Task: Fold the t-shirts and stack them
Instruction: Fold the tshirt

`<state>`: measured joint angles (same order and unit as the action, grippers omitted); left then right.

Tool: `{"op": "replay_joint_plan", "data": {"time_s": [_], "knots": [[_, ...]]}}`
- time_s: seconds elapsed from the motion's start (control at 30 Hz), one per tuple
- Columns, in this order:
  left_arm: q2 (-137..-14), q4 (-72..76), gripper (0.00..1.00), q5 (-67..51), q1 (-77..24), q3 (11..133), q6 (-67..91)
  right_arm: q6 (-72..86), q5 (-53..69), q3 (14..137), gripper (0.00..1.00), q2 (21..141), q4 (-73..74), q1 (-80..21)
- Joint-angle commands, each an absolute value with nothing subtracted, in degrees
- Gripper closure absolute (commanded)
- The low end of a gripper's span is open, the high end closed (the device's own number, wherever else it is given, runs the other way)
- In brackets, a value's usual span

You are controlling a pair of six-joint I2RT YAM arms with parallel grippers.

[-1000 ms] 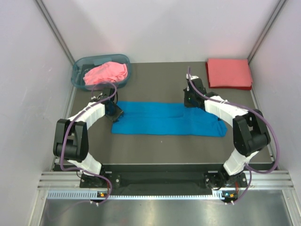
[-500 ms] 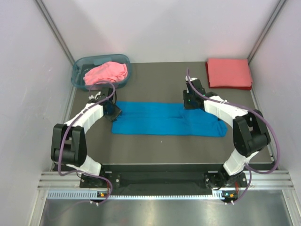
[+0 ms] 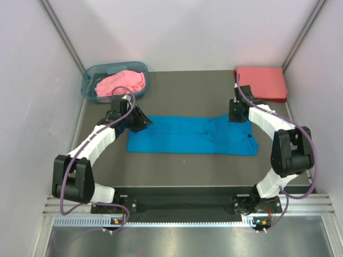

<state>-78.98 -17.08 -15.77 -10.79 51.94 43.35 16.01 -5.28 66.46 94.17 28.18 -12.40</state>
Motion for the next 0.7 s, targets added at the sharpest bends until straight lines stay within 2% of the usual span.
{"op": "replay_joint_plan", "data": {"time_s": [0.0, 0.27, 0.4, 0.57, 0.67], "knots": [[-83.11, -5.81, 0.55, -26.88, -11.25, 53.08, 40.08, 11.26, 3.15, 69.51, 0.68, 97.55, 25.67, -9.07], [-97.72, -2.64, 0.56, -31.55, -11.25, 58.70, 40.43, 6.07, 10.71, 74.18, 0.66, 105.37, 23.38, -3.96], [-100.28, 5.42, 0.56, -37.59, -11.60, 59.33, 42.71, 4.49, 13.18, 75.06, 0.66, 107.66, 22.41, -2.03], [-102.82, 6.16, 0.56, -38.41, -16.60, 64.33, 42.02, 2.99, 15.02, 74.53, 0.66, 109.25, 20.75, -1.93], [-105.45, 4.40, 0.56, -36.57, -21.08, 68.63, 41.31, 2.64, 15.82, 73.65, 0.70, 109.51, 19.95, -1.85]]}}
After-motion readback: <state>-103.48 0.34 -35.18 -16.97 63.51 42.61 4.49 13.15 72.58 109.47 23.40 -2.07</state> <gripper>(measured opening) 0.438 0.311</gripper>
